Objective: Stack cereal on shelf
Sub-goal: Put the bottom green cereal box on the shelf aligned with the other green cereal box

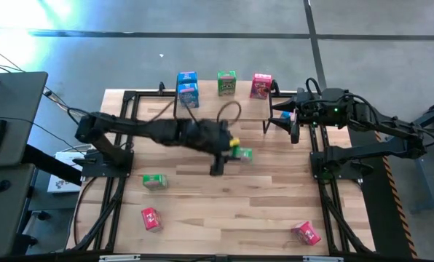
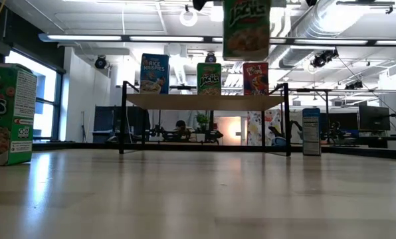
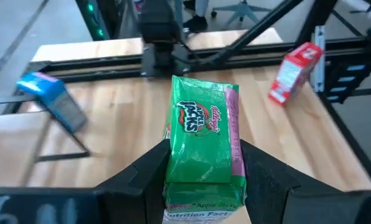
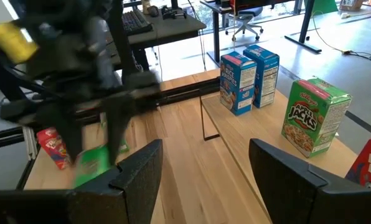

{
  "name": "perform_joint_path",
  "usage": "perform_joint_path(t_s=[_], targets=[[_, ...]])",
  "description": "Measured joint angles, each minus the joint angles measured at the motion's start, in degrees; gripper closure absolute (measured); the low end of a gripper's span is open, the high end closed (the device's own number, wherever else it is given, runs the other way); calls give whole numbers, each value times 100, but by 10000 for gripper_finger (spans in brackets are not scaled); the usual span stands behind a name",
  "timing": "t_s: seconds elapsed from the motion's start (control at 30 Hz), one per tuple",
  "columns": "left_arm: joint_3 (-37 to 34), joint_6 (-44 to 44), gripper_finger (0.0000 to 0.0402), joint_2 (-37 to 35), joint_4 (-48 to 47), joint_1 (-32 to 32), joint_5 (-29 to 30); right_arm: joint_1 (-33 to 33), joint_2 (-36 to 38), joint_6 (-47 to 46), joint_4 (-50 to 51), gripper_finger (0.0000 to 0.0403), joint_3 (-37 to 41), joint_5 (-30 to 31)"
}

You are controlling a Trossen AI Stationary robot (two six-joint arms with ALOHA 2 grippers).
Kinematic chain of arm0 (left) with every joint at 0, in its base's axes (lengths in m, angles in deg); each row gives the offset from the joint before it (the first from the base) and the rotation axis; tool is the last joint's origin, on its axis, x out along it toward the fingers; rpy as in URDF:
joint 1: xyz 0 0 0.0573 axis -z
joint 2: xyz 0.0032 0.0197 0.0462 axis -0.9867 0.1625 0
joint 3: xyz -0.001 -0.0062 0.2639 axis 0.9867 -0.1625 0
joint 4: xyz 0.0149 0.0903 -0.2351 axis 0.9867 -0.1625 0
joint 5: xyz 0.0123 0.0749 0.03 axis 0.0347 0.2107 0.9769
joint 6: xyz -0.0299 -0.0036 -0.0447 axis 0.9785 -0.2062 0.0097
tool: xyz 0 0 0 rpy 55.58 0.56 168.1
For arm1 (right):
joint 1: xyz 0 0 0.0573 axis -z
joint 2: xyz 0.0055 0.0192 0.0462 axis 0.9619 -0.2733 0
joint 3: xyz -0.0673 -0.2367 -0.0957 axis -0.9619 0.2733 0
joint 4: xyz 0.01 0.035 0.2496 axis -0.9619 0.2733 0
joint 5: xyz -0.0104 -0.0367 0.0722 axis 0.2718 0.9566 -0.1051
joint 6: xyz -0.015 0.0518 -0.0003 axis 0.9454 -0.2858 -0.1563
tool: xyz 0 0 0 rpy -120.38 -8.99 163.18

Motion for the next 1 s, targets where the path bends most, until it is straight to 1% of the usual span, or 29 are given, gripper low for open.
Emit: perform_joint_path(t_s=[0.17,0.5,0.8,1.0], targets=[[0,-343,245,-164,-146,-668,-435,1,0,-1,0,171,0,-1],[-2,-925,245,-220,-369,-2042,-1613,2,0,-2,0,171,0,-1],[-2,-1541,245,-220,-407,-2928,-2214,0,0,-2,0,171,0,0],[-2,-1810,245,-220,-502,-3307,-2439,2,0,0,0,171,0,-1]])
